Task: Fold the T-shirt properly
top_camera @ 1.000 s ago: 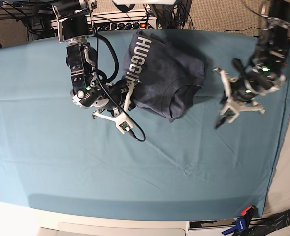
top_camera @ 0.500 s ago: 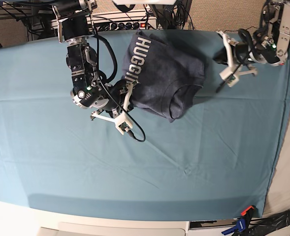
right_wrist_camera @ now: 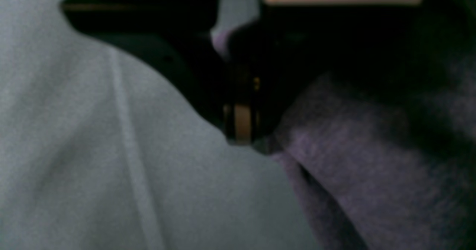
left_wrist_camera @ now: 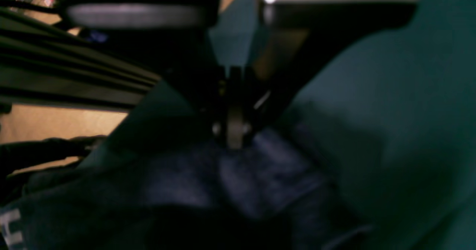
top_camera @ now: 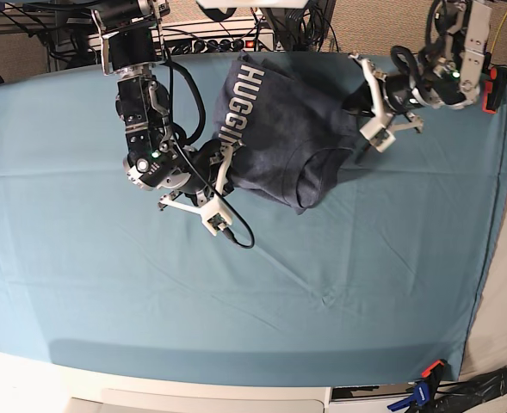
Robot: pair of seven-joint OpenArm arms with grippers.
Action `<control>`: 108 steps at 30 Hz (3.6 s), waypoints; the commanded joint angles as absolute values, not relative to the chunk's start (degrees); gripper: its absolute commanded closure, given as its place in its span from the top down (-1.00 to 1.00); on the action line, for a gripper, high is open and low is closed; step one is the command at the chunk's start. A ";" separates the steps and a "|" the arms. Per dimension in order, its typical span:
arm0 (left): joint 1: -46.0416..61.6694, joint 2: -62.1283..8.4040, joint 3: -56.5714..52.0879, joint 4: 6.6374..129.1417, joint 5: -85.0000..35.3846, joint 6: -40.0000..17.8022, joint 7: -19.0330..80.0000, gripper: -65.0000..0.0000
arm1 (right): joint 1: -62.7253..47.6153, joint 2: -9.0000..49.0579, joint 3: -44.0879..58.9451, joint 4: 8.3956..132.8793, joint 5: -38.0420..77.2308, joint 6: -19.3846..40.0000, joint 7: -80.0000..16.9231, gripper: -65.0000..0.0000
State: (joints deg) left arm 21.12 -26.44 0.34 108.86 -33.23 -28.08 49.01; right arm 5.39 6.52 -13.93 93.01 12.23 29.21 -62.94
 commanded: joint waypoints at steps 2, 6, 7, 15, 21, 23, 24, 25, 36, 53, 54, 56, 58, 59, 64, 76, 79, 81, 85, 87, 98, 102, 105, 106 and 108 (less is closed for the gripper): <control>20.88 -26.48 2.26 109.82 -31.99 -28.10 46.74 -1.00 | 6.50 6.66 -13.80 94.19 12.78 29.32 -61.67 -1.00; 20.12 -26.48 6.90 109.69 -29.28 -25.82 45.78 -1.00 | 6.50 6.68 -13.80 94.19 11.64 29.30 -61.73 -1.00; 19.81 -26.48 7.94 109.69 -28.36 -25.26 45.36 -1.00 | 6.50 6.68 -13.80 94.19 11.25 29.30 -61.80 -1.00; 14.41 -26.48 14.00 109.27 -23.51 -21.39 43.40 -1.00 | 6.46 6.66 -13.80 94.19 11.11 29.28 -63.48 -1.00; 9.41 -26.15 14.39 106.89 -23.53 -21.39 42.37 -1.00 | 5.02 6.66 -13.80 94.19 15.59 29.34 -65.45 -1.00; 7.86 -26.02 14.39 106.13 -23.53 -21.39 42.37 -1.00 | 4.12 6.66 -13.80 94.19 17.45 29.50 -66.22 -1.00; 7.07 -25.85 14.39 105.65 -23.51 -21.39 42.37 -1.00 | 3.60 6.66 -13.80 94.19 17.87 29.93 -66.35 -1.00; 6.24 -25.67 14.39 105.03 -23.55 -21.37 42.33 -1.00 | 3.07 6.66 -13.80 94.21 18.41 30.48 -66.50 -1.00; -1.93 -25.41 14.39 98.72 -23.53 -21.37 41.98 -1.00 | -4.36 6.66 -13.80 99.37 21.45 30.89 -67.68 -1.00; -4.14 -25.89 12.75 98.15 -19.57 -21.17 44.12 -1.00 | -9.74 6.68 -8.86 112.79 11.00 30.30 -65.95 -1.00; -4.12 -25.89 11.57 98.15 -19.22 -20.51 44.38 -1.00 | -9.69 6.68 -7.27 112.79 10.61 29.91 -65.95 -1.00; -4.14 -25.89 8.36 98.15 -19.35 -20.36 44.58 -1.00 | -9.67 6.68 -3.42 112.79 10.68 29.36 -65.80 -1.00; -4.14 -25.91 4.64 98.32 -21.41 -20.38 45.10 -1.00 | -9.69 6.68 0.36 112.88 12.16 29.06 -65.80 -1.00; -4.12 -25.91 2.74 98.52 -23.49 -20.40 45.95 -1.00 | -9.69 6.68 2.00 113.08 14.48 29.08 -65.98 -1.00; -3.62 -25.89 -6.17 101.12 -38.22 -24.51 53.71 -1.00 | -9.85 6.63 5.30 116.79 26.57 30.41 -67.02 -1.00; 15.92 -30.65 -23.35 121.60 -40.75 -25.54 55.77 -1.00 | -24.27 7.73 5.39 135.00 22.65 31.97 -66.96 -1.00; 25.08 -30.63 -29.54 126.96 -40.75 -25.54 56.25 -1.00 | -31.46 10.35 6.66 135.00 16.82 31.90 -66.98 -1.00; 31.77 -30.59 -33.19 129.29 -40.99 -25.52 56.95 -1.00 | -36.73 12.53 9.85 135.00 15.22 31.70 -67.07 -1.00; 43.44 -29.74 -38.37 130.74 -43.20 -25.52 58.15 -1.00 | -46.92 15.64 19.68 135.00 15.00 31.48 -67.85 -1.00; 48.25 -28.51 -39.16 130.72 -43.13 -25.54 58.57 -1.00 | -51.44 16.21 25.04 135.00 15.64 31.44 -67.61 -1.00; 59.53 -22.79 -39.00 122.52 -39.88 -25.56 55.11 -1.00 | -60.34 16.19 38.17 128.31 23.59 31.44 -63.46 -1.00; 59.29 -22.37 -38.74 113.25 -40.34 -25.56 53.12 -1.00 | -58.00 16.19 37.19 112.64 26.50 31.48 -61.08 -1.00; 58.65 -22.35 -38.74 104.55 -40.34 -25.56 50.22 -1.00 | -52.99 16.16 37.06 98.48 30.79 31.51 -59.13 -1.00; 58.13 -22.31 -38.74 101.54 -40.34 -25.65 49.69 -1.00 | -50.83 16.14 37.06 93.49 32.56 31.53 -59.09 -1.00; 56.69 -22.04 -38.74 95.26 -40.36 -27.77 49.65 -1.00 | -46.26 16.21 37.06 83.55 34.46 32.32 -59.13 -1.00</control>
